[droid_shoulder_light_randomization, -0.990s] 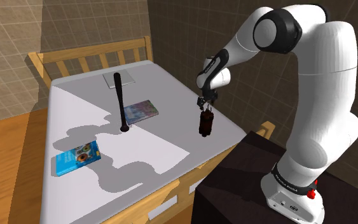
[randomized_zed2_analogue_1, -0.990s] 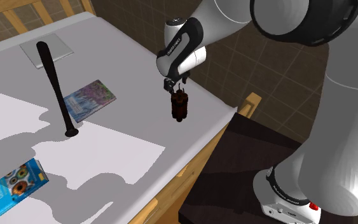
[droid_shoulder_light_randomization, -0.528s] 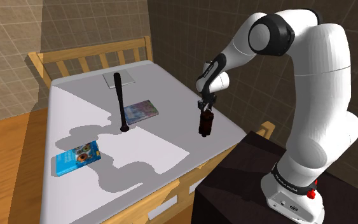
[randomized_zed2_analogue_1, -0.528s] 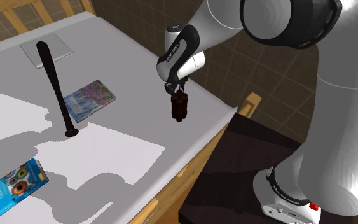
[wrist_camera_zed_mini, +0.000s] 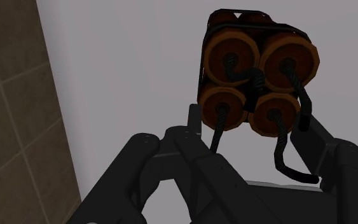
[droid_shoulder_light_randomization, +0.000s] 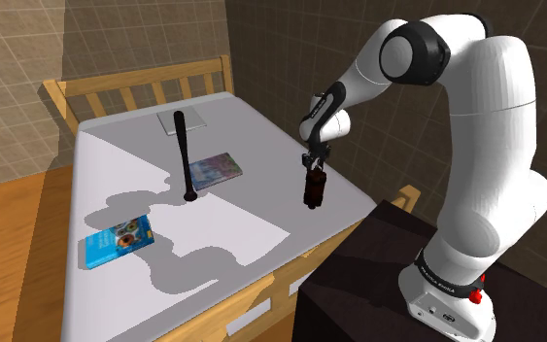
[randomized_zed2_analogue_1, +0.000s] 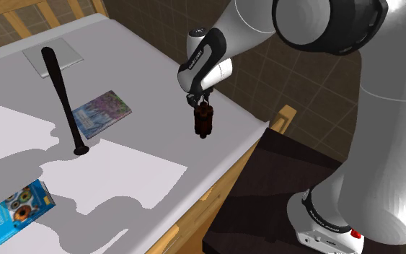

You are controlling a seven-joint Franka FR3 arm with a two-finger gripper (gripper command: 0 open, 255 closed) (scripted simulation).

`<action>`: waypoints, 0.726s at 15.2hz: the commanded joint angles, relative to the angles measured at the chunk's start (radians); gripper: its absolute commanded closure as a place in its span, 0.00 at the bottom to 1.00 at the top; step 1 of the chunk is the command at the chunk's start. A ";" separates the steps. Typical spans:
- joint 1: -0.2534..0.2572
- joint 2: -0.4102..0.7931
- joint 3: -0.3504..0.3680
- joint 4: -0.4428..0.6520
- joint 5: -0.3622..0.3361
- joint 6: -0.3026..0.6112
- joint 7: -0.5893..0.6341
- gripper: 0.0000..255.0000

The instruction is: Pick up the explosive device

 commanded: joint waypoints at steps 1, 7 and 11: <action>0.002 -0.011 -0.002 -0.001 -0.002 -0.013 0.002 1.00; 0.009 -0.080 -0.012 -0.009 -0.014 -0.073 0.008 1.00; 0.014 -0.124 -0.017 -0.010 -0.022 -0.116 0.012 1.00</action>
